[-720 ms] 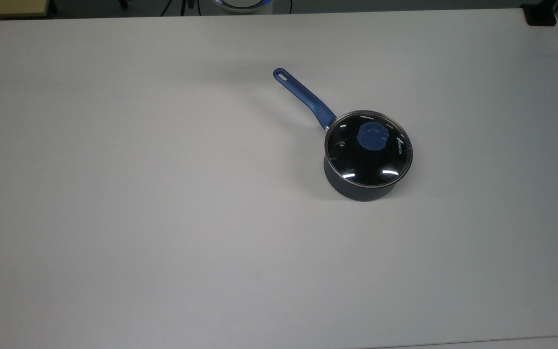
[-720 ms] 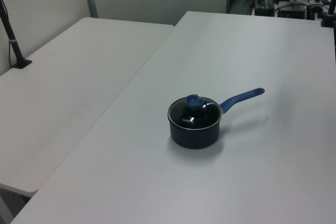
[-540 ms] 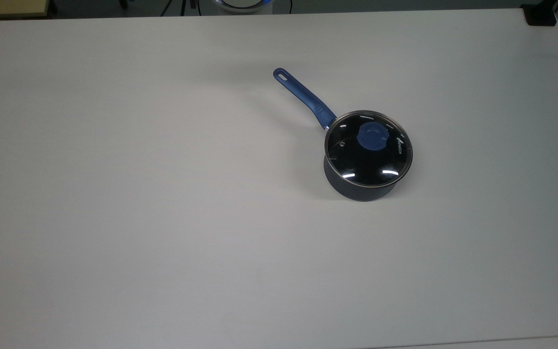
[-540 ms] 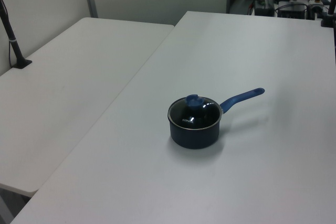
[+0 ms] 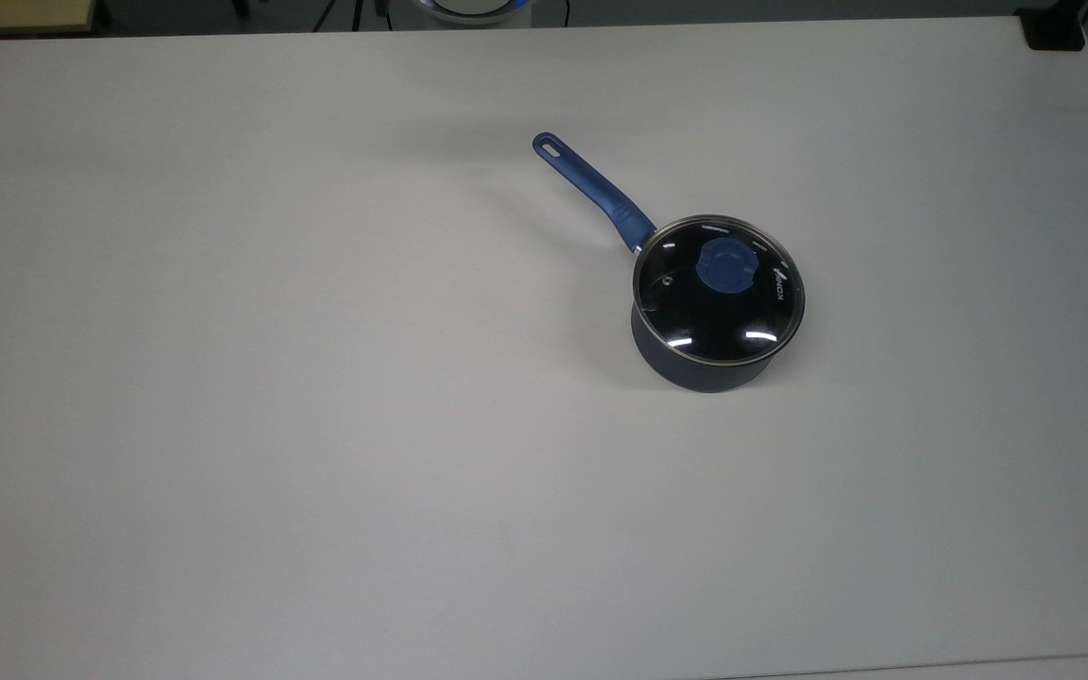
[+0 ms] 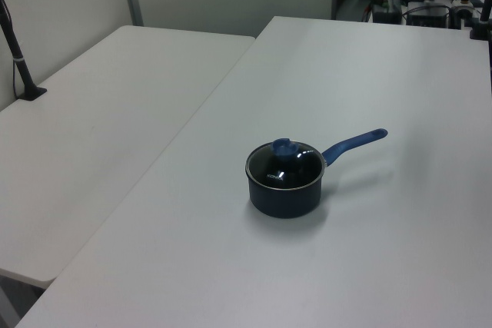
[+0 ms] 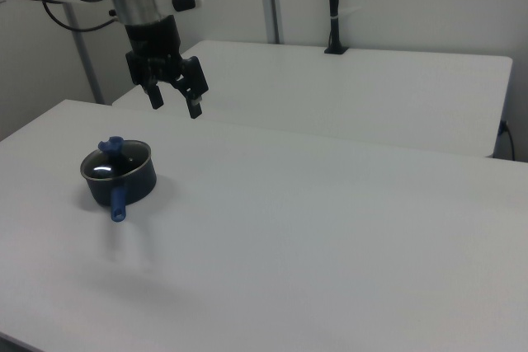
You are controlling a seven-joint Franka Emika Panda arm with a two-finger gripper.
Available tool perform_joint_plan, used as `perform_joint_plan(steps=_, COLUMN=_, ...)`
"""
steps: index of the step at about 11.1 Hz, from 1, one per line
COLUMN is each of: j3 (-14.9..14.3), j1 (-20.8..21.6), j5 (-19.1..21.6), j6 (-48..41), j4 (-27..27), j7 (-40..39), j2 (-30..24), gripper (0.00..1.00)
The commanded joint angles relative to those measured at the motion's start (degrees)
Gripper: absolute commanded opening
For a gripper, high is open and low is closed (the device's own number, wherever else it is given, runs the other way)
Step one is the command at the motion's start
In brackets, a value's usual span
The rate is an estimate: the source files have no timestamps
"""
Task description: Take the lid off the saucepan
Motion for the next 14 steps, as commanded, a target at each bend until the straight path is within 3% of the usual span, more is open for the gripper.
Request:
perform_joint_plan(steps=1, j3=-0.75, j1=0.73, j5=0.21, j6=-0.32, j4=-0.9, j7=-1.31, j2=-0.76, gripper=1.0)
perform_joint_plan(steps=3, j3=-0.23, j1=0.9, j5=0.21, j6=-0.85, j4=-0.9, j7=-2.79, j2=-0.42, gripper=1.0)
perform_joint_plan(steps=6, j3=8.01, j1=0.73, j5=-1.1, j6=0.11, j4=0.94, j7=-3.79, j2=2.48, gripper=1.0)
perform_joint_plan(steps=9, j3=15.75, j1=2.12, j5=-0.84, j6=7.83, j4=4.88, j7=15.57, j2=9.66, gripper=1.0)
perform_joint_plan(steps=12, j3=15.95, j1=10.72, j5=-2.06, j6=17.85, j4=7.79, j7=37.21, j2=18.72, gripper=1.0)
perform_joint_plan(steps=14, j3=15.95, j1=14.07, j5=-3.04, j6=21.9, j4=9.2, j7=43.93, j2=23.56, gripper=1.0)
